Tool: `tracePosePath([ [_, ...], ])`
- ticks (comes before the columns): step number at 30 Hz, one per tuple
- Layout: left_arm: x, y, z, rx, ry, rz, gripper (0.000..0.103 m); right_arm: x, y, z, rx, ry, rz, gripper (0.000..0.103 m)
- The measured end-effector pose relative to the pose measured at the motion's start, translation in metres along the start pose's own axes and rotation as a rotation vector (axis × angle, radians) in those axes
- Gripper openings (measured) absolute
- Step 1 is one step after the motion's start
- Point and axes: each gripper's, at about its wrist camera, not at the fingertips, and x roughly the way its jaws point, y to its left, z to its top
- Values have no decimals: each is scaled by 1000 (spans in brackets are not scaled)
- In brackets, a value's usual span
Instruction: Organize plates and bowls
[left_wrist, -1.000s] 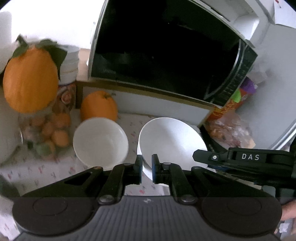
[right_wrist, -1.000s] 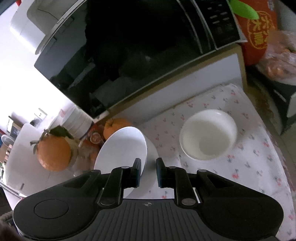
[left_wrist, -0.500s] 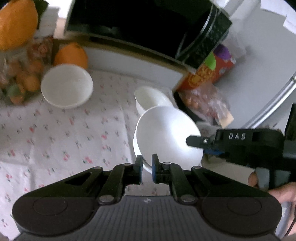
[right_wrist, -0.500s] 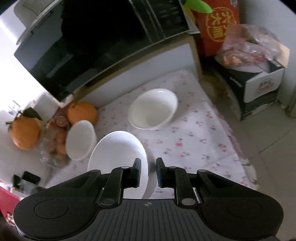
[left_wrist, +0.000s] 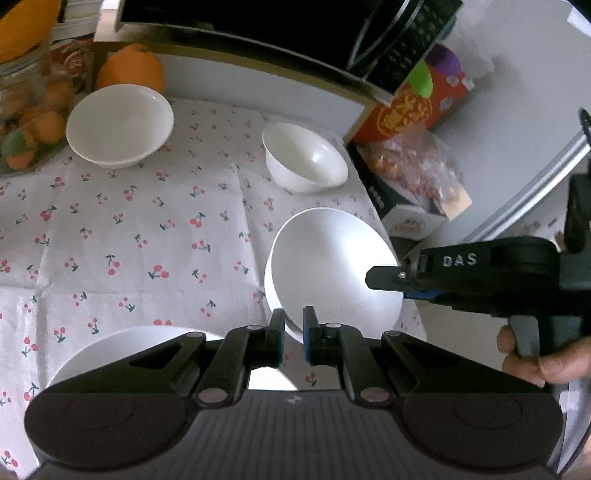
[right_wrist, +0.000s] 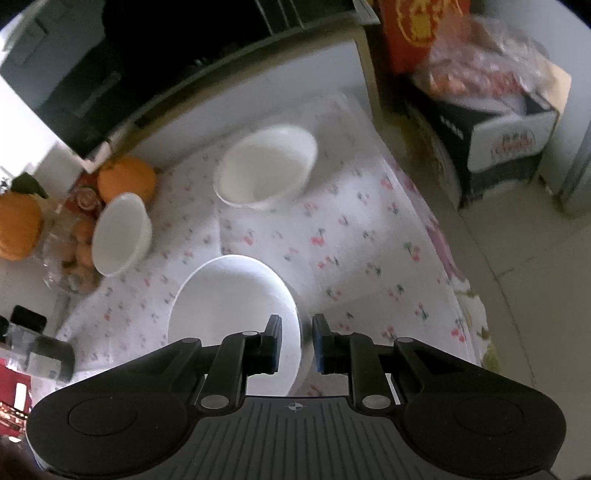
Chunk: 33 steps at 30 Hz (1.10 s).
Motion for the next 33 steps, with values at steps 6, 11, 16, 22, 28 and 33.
tracePosePath([
  [6, 9, -1, -5, 14, 39, 17, 8, 9, -5, -2, 18, 27, -6, 18],
  [11, 11, 2, -4, 4, 45, 14, 9, 14, -5, -1, 22, 37, -8, 20],
  [16, 11, 1, -2, -4, 44, 3, 9, 18, -8, -1, 33, 43, -8, 20],
  [22, 12, 5, 0, -10, 55, -3, 15, 18, -12, 1, 67, 45, 31, 24],
  [28, 6, 7, 5, -1, 52, -15, 35, 15, -15, 4, 111, 44, 78, 49],
  [33, 1, 4, 9, 22, 48, -25, 63, 0, -3, 9, 29, -27, 69, 77],
])
